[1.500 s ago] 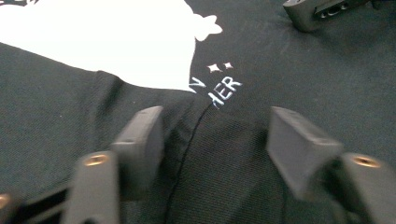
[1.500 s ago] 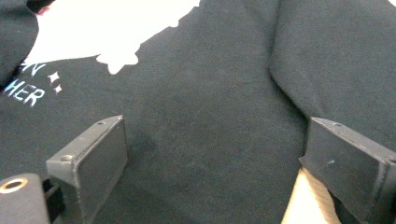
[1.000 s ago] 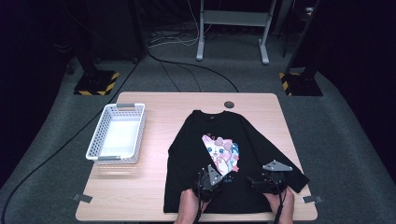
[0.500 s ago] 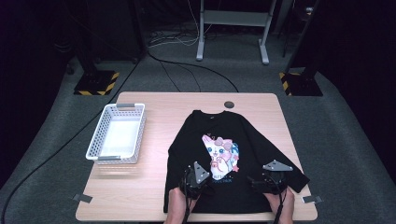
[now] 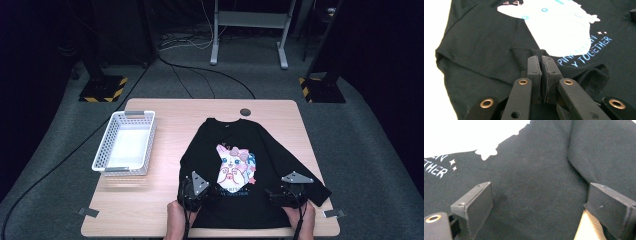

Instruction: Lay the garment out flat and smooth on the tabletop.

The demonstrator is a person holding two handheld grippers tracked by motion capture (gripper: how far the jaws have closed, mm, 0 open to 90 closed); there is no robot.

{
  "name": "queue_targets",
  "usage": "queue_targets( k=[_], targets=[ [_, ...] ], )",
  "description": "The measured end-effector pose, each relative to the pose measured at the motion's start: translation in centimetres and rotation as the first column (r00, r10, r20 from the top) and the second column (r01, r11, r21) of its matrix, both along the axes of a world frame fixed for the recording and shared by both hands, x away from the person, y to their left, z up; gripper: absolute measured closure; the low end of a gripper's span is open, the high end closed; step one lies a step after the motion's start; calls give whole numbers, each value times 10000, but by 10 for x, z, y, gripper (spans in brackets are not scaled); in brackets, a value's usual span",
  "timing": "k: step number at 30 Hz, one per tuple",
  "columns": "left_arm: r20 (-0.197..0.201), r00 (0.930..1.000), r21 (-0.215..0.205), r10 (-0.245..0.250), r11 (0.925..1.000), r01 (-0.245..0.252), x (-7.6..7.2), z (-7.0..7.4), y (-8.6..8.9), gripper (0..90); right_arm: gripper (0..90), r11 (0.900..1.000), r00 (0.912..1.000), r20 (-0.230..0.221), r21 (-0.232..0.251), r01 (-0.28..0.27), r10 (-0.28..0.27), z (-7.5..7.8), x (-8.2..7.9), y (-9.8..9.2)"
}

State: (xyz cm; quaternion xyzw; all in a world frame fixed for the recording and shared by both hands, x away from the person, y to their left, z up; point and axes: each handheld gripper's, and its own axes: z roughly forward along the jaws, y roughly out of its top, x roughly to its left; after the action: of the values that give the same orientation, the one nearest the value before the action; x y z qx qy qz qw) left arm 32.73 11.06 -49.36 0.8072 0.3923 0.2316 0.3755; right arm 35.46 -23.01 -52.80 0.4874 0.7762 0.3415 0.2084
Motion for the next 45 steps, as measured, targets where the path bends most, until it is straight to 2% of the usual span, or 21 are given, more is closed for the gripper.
queue_targets(
  k=[4, 13, 28, 34, 45],
  targets=[
    [208, 9997, 311, 111, 9994, -117, -2, 1, 4, 851, 66, 10000, 10000, 1, 4, -1, 1, 0, 0, 0],
    [406, 9980, 519, 476, 9974, -497, -7, 3, 21, 851, 67, 10000, 10000, 6, 0, -1, 1, 0, 0, 0],
    [676, 9898, 175, 1254, 9918, -1269, -10, 11, 57, 851, 68, 10000, 10000, 0, 8, 2, -2, 0, 0, 0],
    [678, 9866, 144, 1483, 9886, -1496, -9, 11, 67, 851, 68, 10000, 10000, 11, -1, 0, 0, 0, 0, 0],
    [638, 9832, -194, 1710, 9852, -1701, -9, 11, 80, 850, 68, 10000, 10000, 5, 7, 18, -18, 0, 0, 0]
  ],
)
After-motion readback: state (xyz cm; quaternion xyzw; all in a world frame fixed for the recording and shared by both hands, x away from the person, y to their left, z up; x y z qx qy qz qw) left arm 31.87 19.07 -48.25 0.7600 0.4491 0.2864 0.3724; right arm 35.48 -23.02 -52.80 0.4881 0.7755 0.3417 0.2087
